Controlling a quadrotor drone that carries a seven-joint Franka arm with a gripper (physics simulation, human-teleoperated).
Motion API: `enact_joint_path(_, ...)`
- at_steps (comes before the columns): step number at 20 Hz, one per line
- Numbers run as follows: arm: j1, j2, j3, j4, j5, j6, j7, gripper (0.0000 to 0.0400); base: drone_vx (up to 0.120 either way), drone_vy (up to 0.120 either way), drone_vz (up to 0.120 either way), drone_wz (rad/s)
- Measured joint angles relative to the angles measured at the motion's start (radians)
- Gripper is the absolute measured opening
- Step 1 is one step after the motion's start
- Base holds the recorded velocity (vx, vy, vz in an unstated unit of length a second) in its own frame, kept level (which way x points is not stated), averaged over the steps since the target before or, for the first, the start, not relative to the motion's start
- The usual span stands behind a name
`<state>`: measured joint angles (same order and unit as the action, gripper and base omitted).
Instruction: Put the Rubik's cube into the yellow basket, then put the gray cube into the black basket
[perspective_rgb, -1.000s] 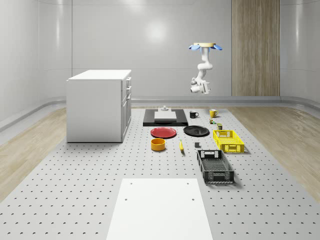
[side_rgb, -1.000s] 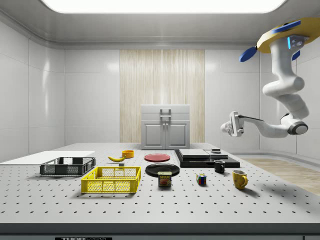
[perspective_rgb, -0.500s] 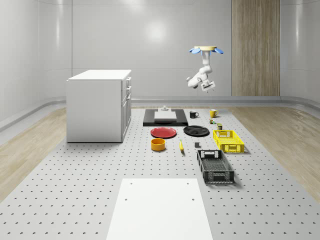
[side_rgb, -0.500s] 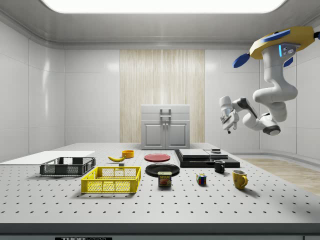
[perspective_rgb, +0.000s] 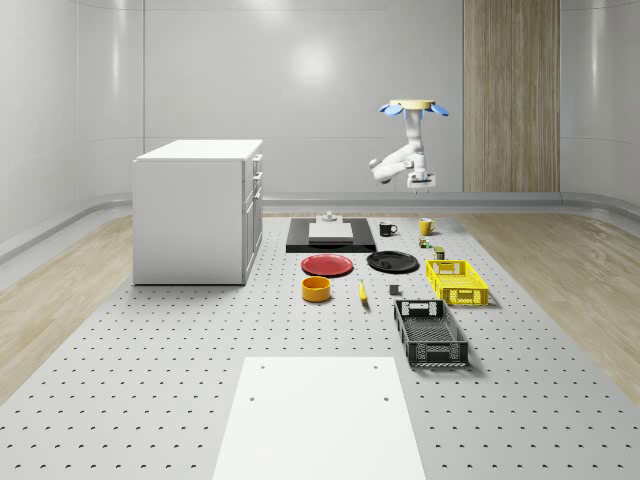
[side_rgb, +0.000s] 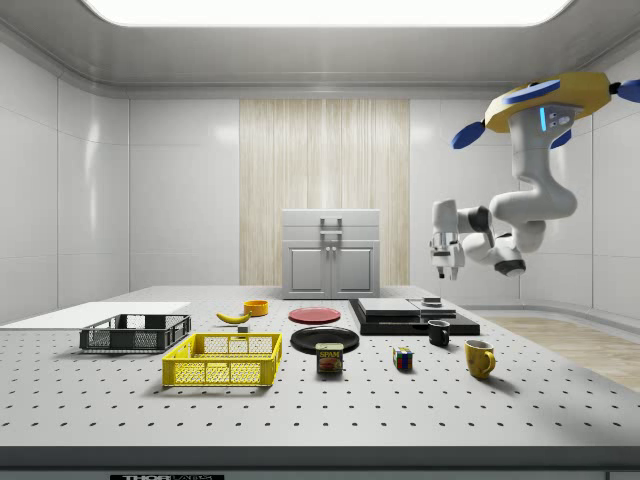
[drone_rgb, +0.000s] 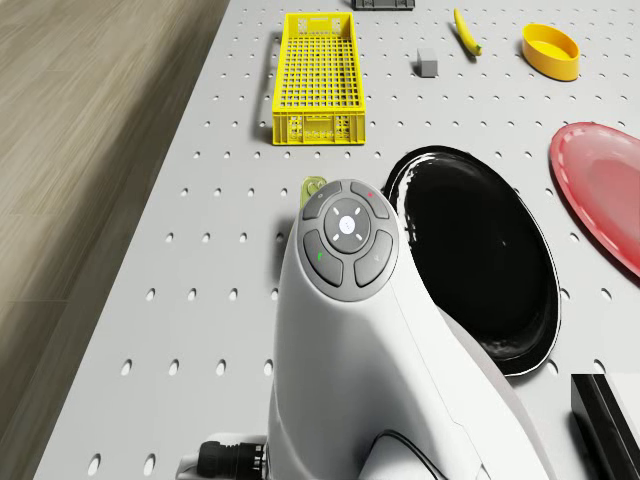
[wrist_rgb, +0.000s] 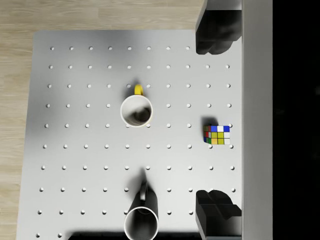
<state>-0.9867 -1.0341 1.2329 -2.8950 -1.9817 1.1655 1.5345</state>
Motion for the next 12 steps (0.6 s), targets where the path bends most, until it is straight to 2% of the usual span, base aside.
enact_joint_path(12,-0.065,-0.073,0.040,0.001,0.015,0.031,0.050,0.0400,0.120,0.000,-0.120,0.000)
